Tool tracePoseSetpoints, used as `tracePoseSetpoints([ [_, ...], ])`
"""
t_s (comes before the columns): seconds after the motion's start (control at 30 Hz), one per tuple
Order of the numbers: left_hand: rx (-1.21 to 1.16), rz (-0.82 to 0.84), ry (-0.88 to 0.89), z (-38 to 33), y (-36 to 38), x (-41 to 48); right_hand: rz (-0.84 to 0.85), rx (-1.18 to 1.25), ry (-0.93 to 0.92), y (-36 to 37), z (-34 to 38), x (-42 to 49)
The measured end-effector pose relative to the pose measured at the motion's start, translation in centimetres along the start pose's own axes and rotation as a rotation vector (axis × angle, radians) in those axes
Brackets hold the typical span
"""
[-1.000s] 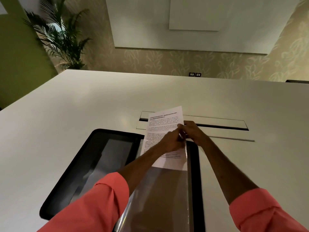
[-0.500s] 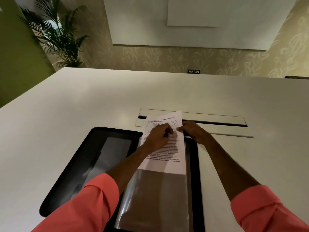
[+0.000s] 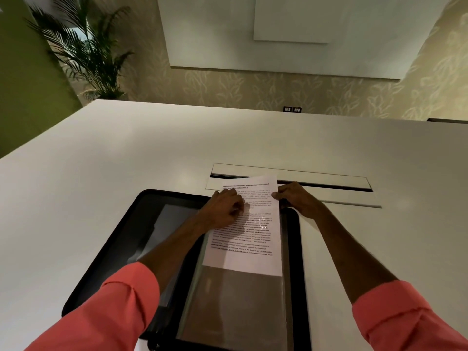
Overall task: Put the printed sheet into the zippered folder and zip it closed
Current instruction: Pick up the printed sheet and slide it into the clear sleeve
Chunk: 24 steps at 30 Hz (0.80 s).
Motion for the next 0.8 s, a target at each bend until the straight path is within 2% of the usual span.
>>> tracePoseSetpoints([
  [0.13, -0.022, 0.02, -0.004, 0.0, 0.3, 0.1, 0.001, 0.007, -0.024, 0.1, 0.4, -0.4],
  [0.27, -0.025, 0.027, -0.016, 0.4, 0.1, 0.2, -0.199, 0.056, -0.027, 0.1, 1.7, 0.6],
  [0.37, -0.037, 0.027, -0.057, 1.2, -0.4, 0.2, -0.283, 0.031, -0.126, 0.3, 2.5, 0.9],
  [0.5, -0.026, 0.021, -0.086, 1.7, -0.8, 0.3, -0.176, -0.055, -0.229, 0.8, 3.8, -0.1],
  [0.7, -0.042, -0.067, -0.035, 0.7, -1.4, 0.2, 0.013, -0.191, -0.146, 1.2, 4.4, -1.8],
  [0.8, -0.043, -0.039, -0.044, 0.6, -1.1, 0.4, 0.014, -0.298, -0.139, 1.5, 4.9, -2.5],
])
Point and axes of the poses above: each hand's wrist, its own x-axis towards the middle knuckle, its own y-axis out of the palm, z = x × y, the point moved 9 cm from there along x, towards the middle knuckle, and after that the axes turned 4 degrees about -x, right-handed, at the moved point
